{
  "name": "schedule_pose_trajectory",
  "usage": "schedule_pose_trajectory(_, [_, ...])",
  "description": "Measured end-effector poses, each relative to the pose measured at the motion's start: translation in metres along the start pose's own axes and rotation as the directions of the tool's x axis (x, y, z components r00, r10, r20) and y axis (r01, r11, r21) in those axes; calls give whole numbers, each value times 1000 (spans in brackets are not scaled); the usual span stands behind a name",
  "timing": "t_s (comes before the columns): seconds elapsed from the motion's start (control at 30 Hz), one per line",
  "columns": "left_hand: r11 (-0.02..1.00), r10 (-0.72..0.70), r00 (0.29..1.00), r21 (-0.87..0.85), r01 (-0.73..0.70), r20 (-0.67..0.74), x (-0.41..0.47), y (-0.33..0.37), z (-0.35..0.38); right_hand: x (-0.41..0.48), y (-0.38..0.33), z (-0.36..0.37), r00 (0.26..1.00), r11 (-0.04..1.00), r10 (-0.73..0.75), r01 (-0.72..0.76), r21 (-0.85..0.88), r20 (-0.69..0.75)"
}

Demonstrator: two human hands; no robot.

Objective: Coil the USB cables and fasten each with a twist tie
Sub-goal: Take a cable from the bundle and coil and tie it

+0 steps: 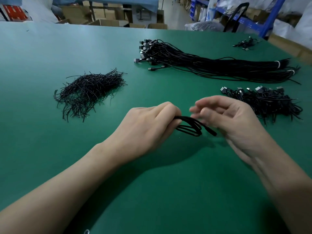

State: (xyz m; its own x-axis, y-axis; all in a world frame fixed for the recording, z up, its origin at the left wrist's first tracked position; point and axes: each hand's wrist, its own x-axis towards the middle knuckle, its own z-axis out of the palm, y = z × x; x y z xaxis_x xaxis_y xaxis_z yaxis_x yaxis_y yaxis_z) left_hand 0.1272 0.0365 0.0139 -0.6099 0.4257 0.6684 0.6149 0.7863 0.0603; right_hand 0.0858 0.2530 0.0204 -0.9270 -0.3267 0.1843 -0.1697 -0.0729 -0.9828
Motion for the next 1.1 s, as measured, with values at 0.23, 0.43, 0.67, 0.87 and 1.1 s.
schedule_pose_trajectory(0.23, [900, -435, 894, -80, 428, -111, 2, -6, 7, -13, 7, 22, 973, 991, -34, 4, -130, -230])
schedule_pose_trajectory(0.43, [932, -359, 917, -107, 345, -172, 4, 3, 6, -4, 4, 68, 888, 845, 386, -449, 290, 249])
schedule_pose_trajectory(0.67, [978, -207, 972, -8, 207, -112, 2, 6, 15, 10, 0, 78, 934, 761, 351, -244, 601, -65])
schedule_pose_trajectory(0.87, [966, -116, 991, 225, 127, -62, 0, 6, 23, 11, 8, 80, 946, 839, 259, -120, 531, -195])
schedule_pose_trajectory(1.1, [971, -218, 973, -112, 209, -71, -2, 12, 21, 18, 15, 55, 937, 981, -95, 30, -194, -336])
